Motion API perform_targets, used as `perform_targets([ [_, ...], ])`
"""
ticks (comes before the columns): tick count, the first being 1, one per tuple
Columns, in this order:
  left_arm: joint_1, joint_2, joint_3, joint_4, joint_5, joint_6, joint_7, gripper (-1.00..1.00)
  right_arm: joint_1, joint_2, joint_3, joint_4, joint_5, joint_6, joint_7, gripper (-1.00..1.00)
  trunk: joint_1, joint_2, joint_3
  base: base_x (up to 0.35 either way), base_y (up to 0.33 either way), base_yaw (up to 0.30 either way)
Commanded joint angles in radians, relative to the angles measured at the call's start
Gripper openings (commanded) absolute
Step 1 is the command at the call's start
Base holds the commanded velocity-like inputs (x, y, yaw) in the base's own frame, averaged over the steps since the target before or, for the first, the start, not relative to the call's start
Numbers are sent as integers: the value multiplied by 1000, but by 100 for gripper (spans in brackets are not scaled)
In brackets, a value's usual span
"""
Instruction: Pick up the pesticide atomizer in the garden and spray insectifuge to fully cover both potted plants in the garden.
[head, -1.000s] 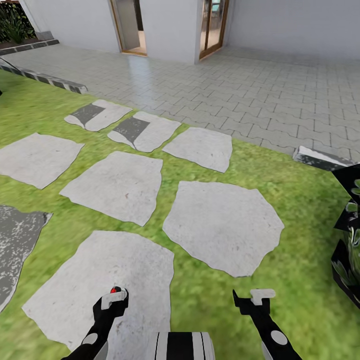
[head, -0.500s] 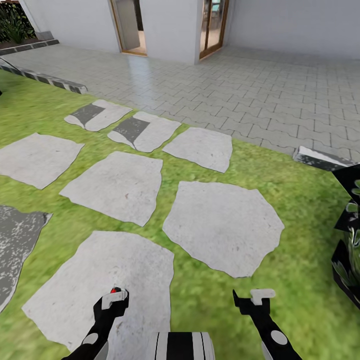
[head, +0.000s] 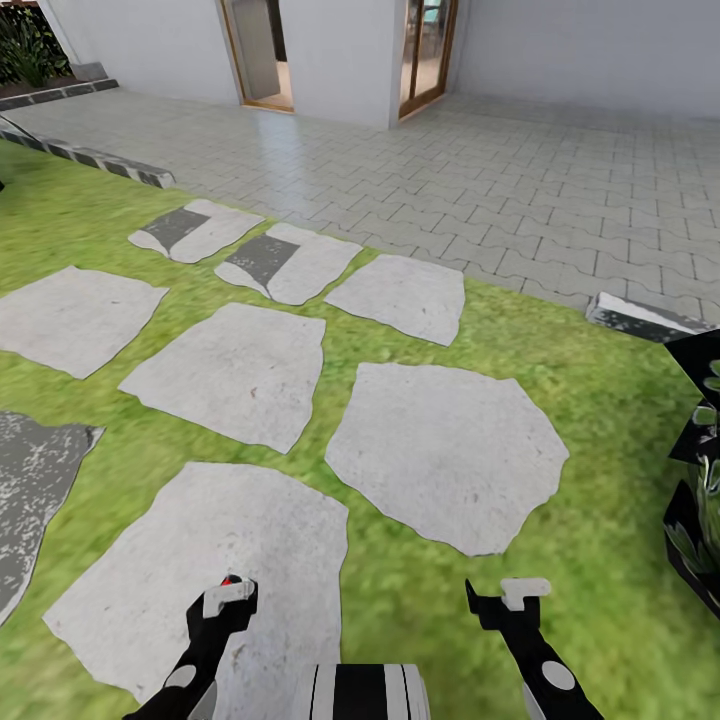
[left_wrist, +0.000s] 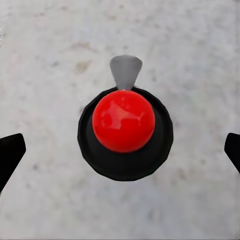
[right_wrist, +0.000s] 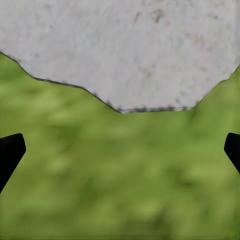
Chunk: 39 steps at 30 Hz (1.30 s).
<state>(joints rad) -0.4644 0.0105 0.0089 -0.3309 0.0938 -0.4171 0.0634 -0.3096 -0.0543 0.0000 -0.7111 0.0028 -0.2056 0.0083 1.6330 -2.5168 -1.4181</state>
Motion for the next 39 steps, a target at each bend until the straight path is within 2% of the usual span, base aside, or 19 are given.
perform_targets([
  [1,0,1,-3,-2,10,-3,-1,100,0,0,0,1,0,-3,1,100,0,0,-1,0,0,0],
  [10,0,0,-3,-8,10,-3,-1,100,0,0,0,1,0,-3,1,100,0,0,-1,0,0,0],
  [11,0,0,-2,-8,10,-3,-1,-100,-1,0,0,1,0,-3,1,100,0,0,-1,0,0,0],
  [37,0,0,-1,-10,10,-5,0,-100,0,0,0,1,0,-3,1,100,0,0,-1,0,0,0],
  [39,0,0,-3,-10,10,-3,0,-100,0,0,0,1,0,-3,1,100,-1,0,7,0,0,0],
])
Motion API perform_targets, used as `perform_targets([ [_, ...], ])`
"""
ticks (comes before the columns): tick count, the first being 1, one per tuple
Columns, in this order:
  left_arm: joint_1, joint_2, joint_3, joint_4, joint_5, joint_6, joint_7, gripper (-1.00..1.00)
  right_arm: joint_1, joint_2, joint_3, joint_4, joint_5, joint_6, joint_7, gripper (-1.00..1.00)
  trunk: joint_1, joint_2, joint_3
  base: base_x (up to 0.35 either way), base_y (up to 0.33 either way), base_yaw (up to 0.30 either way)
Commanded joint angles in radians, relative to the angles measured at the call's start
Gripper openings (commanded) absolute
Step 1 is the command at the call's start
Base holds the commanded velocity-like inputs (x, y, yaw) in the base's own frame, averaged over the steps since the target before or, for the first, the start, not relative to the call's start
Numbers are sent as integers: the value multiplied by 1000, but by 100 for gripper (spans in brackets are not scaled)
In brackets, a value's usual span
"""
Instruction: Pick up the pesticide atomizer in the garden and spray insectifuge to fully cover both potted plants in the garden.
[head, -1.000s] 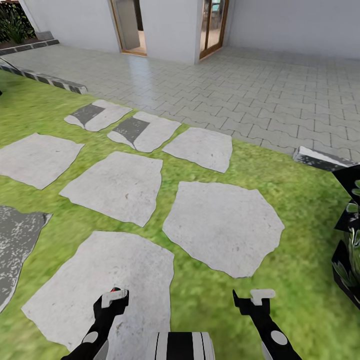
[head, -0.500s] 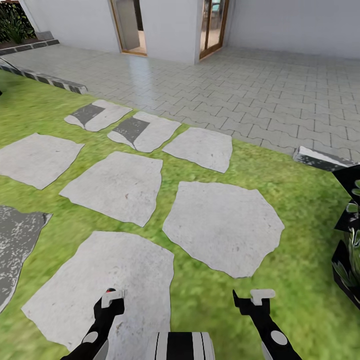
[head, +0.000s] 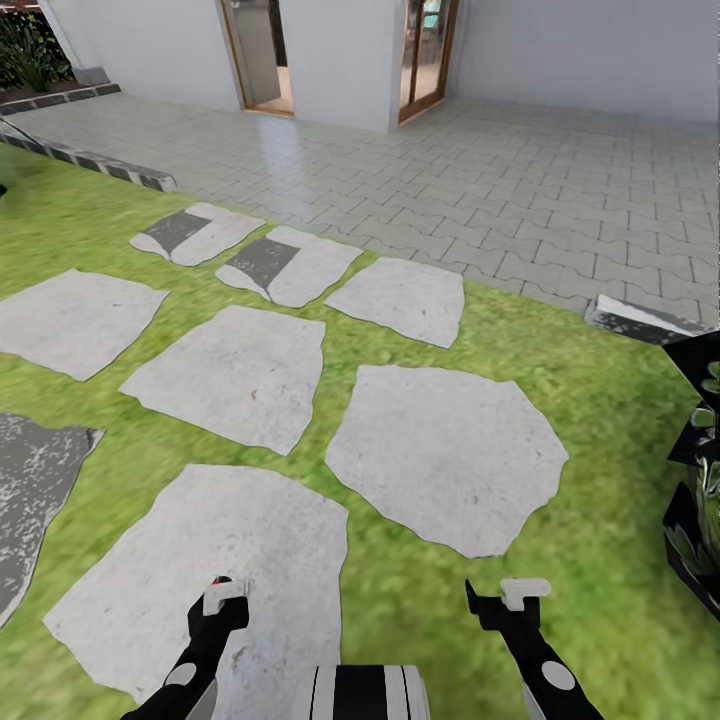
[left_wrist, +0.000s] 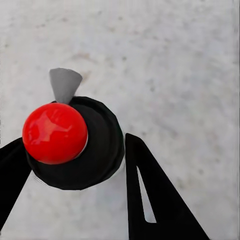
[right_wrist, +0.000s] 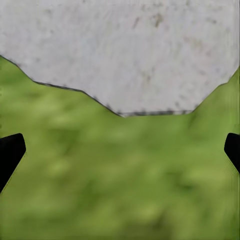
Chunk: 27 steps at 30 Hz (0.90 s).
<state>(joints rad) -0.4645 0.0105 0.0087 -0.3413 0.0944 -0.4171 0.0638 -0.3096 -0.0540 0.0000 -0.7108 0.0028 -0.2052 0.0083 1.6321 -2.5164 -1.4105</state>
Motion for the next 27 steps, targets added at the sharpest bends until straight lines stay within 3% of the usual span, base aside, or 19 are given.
perform_targets([
  [1,0,0,-3,1,10,-3,-1,-100,0,0,0,1,0,-3,1,100,-1,0,3,0,0,0],
  [20,0,0,-1,2,10,1,0,-100,0,1,0,2,-2,-5,-3,100,-9,5,77,0,0,0],
  [24,0,0,-1,3,10,5,-1,-100,0,2,0,8,1,-38,-3,100,-11,5,92,0,0,0],
  [25,0,0,0,3,10,7,0,-100,0,2,-1,14,2,-53,-3,100,-11,6,96,0,0,0],
  [26,0,2,0,4,10,14,3,-100,2,-13,-2,101,8,-215,-1,100,-12,6,100,0,0,0],
  [27,0,2,-1,4,10,14,3,-100,2,-14,-2,107,11,-227,-1,100,-12,6,104,0,0,0],
])
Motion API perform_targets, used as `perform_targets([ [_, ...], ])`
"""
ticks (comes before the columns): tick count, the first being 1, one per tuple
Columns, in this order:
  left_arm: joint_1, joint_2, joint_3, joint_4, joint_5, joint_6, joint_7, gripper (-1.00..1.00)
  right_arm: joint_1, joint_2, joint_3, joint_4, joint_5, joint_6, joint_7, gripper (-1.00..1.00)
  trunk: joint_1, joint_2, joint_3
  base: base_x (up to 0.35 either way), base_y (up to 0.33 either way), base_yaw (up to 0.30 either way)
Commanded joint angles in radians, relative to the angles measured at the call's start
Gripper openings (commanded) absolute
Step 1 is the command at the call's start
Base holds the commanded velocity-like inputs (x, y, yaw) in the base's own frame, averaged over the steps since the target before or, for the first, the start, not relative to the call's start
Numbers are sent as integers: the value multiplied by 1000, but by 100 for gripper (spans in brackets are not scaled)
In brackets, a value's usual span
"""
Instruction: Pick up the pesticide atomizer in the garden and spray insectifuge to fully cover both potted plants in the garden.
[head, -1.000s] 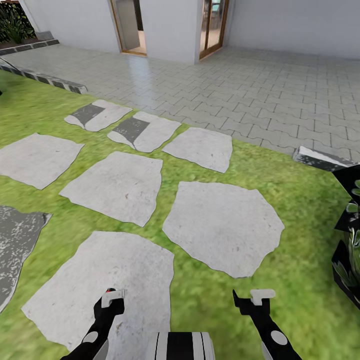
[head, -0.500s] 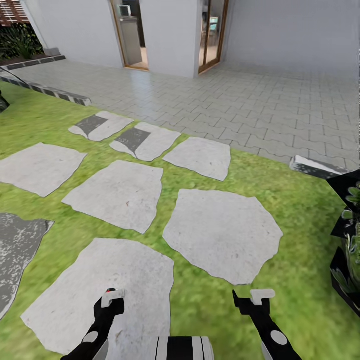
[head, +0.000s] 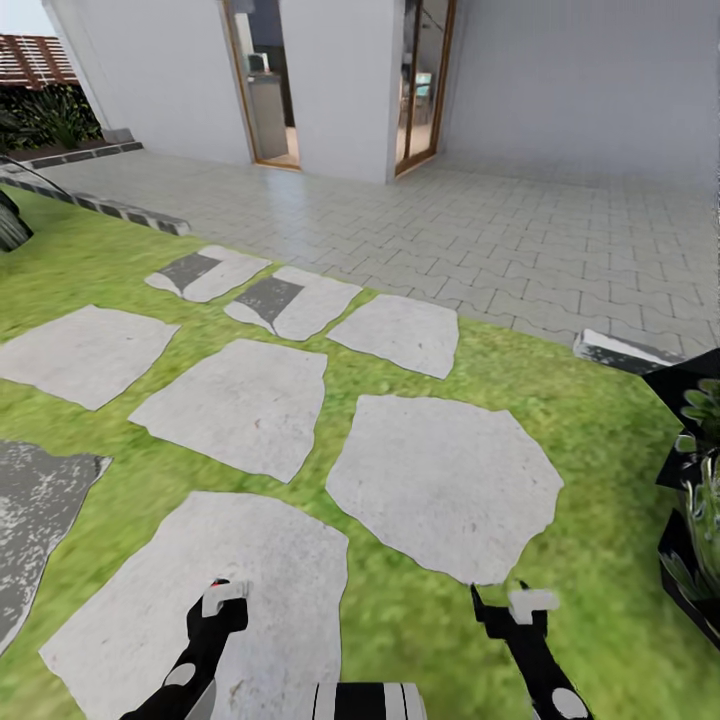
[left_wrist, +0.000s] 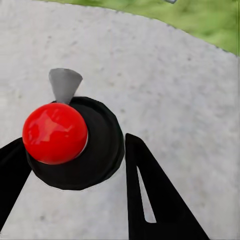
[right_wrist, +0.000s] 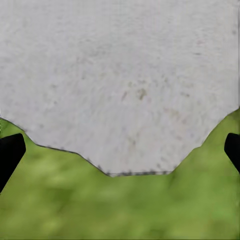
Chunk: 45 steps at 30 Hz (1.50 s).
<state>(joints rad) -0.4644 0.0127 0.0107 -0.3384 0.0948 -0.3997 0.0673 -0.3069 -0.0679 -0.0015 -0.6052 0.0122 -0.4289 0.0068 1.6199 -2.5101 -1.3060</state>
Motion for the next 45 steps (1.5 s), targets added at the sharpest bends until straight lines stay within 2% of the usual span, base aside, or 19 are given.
perform_targets([
  [1,0,1,-13,0,4,-1,-3,-100,2,-2,0,42,67,-67,-14,100,-1,0,3,0,0,0],
  [3,1,0,-13,0,2,0,-3,-100,17,-3,0,46,93,-75,-56,100,-1,1,11,0,0,0],
  [5,3,2,-13,1,1,0,-3,-100,42,-2,0,46,102,-95,-93,100,-2,1,19,0,0,0],
  [7,9,5,-13,6,0,1,-3,-100,78,0,1,46,108,-153,-133,100,-3,1,27,0,0,0],
  [10,37,7,-11,1,1,1,-3,-100,113,3,1,51,111,-226,-158,100,-5,2,38,0,0,0],
  [13,64,7,-10,0,5,0,-3,-100,126,2,0,55,112,-246,-163,100,-6,3,50,0,0,0],
  [18,101,5,-8,4,9,-1,-1,-100,131,2,-2,98,111,-254,-166,100,-8,4,69,0,0,0],
  [24,115,0,-7,10,9,-1,1,-100,132,7,0,117,110,-255,-168,100,-11,5,92,0,0,0],
  [29,139,-1,-5,13,9,-1,5,-100,132,23,1,163,108,-255,-169,100,-13,7,112,0,0,0],
  [33,142,-2,-5,14,9,-1,8,-100,132,43,1,168,111,-255,-165,100,-15,8,127,0,0,0],
  [45,144,-3,-5,16,9,-1,9,-100,132,48,2,196,114,-255,-165,100,-24,17,173,0,0,0],
])
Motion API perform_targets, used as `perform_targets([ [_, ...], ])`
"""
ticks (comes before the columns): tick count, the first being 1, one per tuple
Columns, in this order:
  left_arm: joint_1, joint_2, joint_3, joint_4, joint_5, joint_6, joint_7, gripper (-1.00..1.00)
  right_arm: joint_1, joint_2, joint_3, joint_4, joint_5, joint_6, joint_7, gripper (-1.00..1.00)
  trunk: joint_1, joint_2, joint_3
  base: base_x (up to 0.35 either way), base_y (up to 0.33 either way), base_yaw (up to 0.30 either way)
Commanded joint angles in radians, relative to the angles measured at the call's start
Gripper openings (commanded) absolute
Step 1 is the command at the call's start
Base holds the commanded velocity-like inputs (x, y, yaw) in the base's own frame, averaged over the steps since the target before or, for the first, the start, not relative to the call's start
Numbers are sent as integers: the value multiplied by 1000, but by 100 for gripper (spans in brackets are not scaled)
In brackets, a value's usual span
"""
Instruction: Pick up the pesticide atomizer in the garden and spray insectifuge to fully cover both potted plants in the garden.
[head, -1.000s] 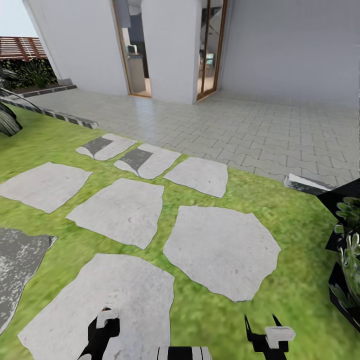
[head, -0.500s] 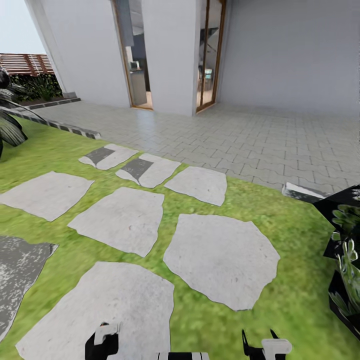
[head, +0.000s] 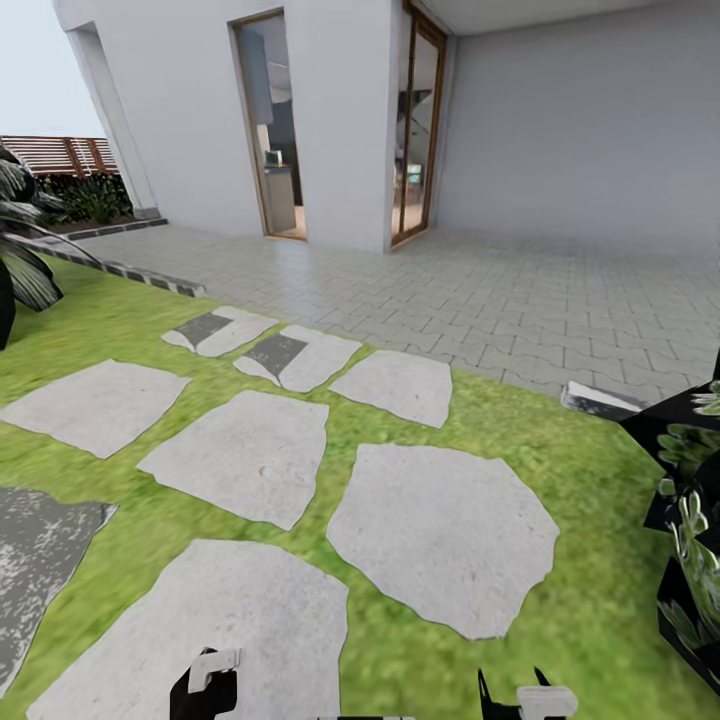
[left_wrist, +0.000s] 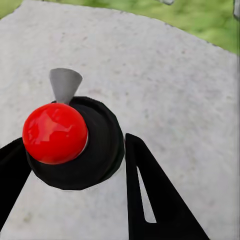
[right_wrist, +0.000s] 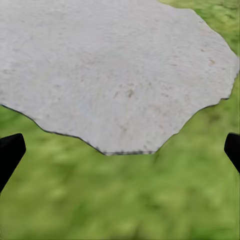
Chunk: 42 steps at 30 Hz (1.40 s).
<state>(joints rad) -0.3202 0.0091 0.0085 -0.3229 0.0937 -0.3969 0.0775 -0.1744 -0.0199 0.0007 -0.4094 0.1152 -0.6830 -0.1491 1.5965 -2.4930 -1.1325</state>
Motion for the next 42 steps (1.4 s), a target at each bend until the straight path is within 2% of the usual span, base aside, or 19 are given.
perform_targets([
  [1,0,0,-2,1,10,-3,-1,-100,0,0,0,1,11,-1,-9,100,-4,7,2,0,0,0],
  [28,0,0,-2,2,9,-3,1,-100,0,-2,1,7,11,-1,-9,100,-108,196,87,0,0,-1],
  [35,0,0,-2,2,9,-3,1,-100,0,-2,1,7,11,-1,-9,100,-134,245,112,0,0,-165],
  [42,7,1,-2,0,11,-7,-1,-100,0,-2,1,7,11,-1,-9,100,-134,245,117,-16,15,-231],
])
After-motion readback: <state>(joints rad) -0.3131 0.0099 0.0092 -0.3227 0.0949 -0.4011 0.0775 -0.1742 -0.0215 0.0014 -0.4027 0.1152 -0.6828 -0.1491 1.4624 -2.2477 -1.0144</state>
